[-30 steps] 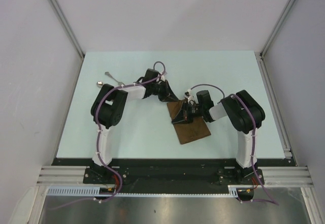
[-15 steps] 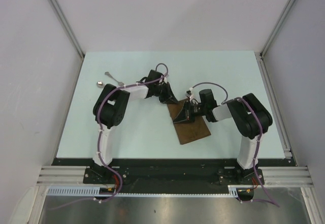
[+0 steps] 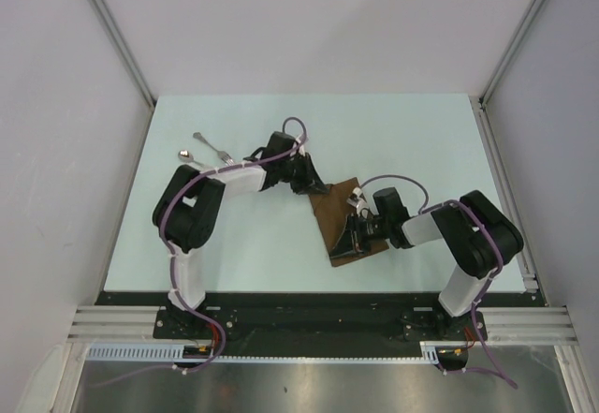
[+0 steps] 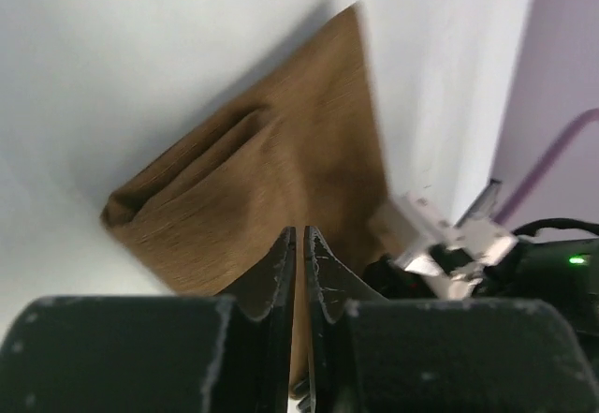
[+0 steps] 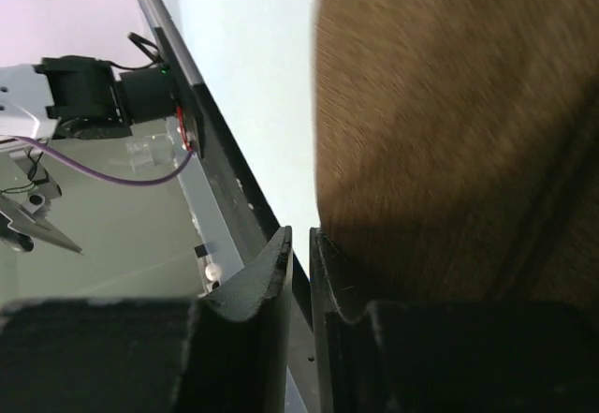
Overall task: Fold the napkin into a case and place the utensils inside
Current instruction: Fold the lower triangle-folded napkin at the center of the board, then pick up the 2/3-rectangle-folded napkin from the center of the board.
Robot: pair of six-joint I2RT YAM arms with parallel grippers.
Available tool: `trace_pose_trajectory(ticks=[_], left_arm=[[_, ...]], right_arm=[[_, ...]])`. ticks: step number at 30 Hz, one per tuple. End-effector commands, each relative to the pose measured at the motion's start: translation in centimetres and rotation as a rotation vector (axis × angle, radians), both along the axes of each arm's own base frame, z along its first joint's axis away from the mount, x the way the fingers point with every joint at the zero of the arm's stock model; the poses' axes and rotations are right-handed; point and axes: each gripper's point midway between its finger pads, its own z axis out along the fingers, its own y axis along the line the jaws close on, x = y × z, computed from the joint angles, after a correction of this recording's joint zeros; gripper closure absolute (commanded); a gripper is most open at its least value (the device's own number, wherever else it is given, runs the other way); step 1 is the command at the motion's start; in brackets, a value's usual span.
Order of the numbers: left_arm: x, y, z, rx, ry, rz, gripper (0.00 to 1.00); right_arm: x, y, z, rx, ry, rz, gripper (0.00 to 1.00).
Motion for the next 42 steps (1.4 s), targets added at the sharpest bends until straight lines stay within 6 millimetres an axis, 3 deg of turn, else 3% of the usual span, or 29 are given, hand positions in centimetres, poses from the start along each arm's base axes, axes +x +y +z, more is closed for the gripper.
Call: trace_pose_trajectory(ticks=[1, 4, 8, 13, 16, 18, 20, 24, 26, 28, 29, 30, 32, 36, 42], left_arm=[[-1.6, 0.2, -3.9, 0.078, 0.038, 0.009, 0.90], [-0.4, 1.5, -4.7, 0.201, -0.015, 0.016, 0.90], [0.6, 1.4, -2.5, 0.219, -0.081, 0.015, 0.89], [0.3, 0.2, 0.3, 0.211, -0.131, -0.010, 0.88], [-0.2, -0.7, 2.2, 0.171, -0.150, -0.022, 0.85], [-1.0, -1.3, 3.1, 0.164, -0.178, -0.041, 0.82], [-1.6, -1.7, 4.7, 0.160, -0.225, -0.047, 0.72], [-3.9, -3.1, 6.0, 0.128, -0.253, -0.065, 0.58], [-3.8, -3.5, 6.0, 0.143, -0.243, -0.044, 0.56], [-3.3, -4.3, 6.9, 0.180, -0.236, -0.032, 0.56], [-3.0, -4.4, 5.7, 0.218, -0.199, -0.019, 0.56], [-3.0, -4.7, 6.5, 0.246, -0.182, -0.014, 0.56], [-2.9, -4.9, 5.6, 0.292, -0.150, 0.004, 0.57], [-3.4, -4.3, 4.6, 0.329, -0.099, 0.044, 0.60], [-4.4, -4.4, 3.0, 0.322, -0.054, 0.015, 0.72]], right_arm=[[-0.2, -0.3, -0.7, 0.005, -0.027, 0.002, 0.83], [-0.4, -0.6, -0.4, -0.008, -0.033, -0.004, 0.83], [-0.9, -1.7, 0.5, -0.051, -0.057, -0.024, 0.80], [-1.8, -3.9, -1.3, -0.132, -0.060, -0.050, 0.78], [-1.3, -4.9, -1.7, -0.152, -0.058, -0.075, 0.78], [-0.1, -5.3, -0.4, -0.139, -0.090, -0.100, 0.78], [1.1, -5.7, 1.1, -0.155, -0.120, -0.129, 0.73], [5.3, -9.6, 4.1, -0.272, -0.202, -0.318, 0.51], [6.9, -12.1, 4.5, -0.374, -0.217, -0.414, 0.40], [7.9, -14.6, 3.9, -0.464, -0.204, -0.484, 0.35], [8.7, -15.3, 3.9, -0.491, -0.208, -0.498, 0.34], [9.2, -15.9, 3.5, -0.517, -0.204, -0.507, 0.34], [10.1, -16.1, 2.5, -0.532, -0.194, -0.488, 0.33], [13.1, -15.3, 3.0, -0.497, -0.259, -0.437, 0.34], [14.5, -14.1, 1.7, -0.523, -0.272, -0.372, 0.39]])
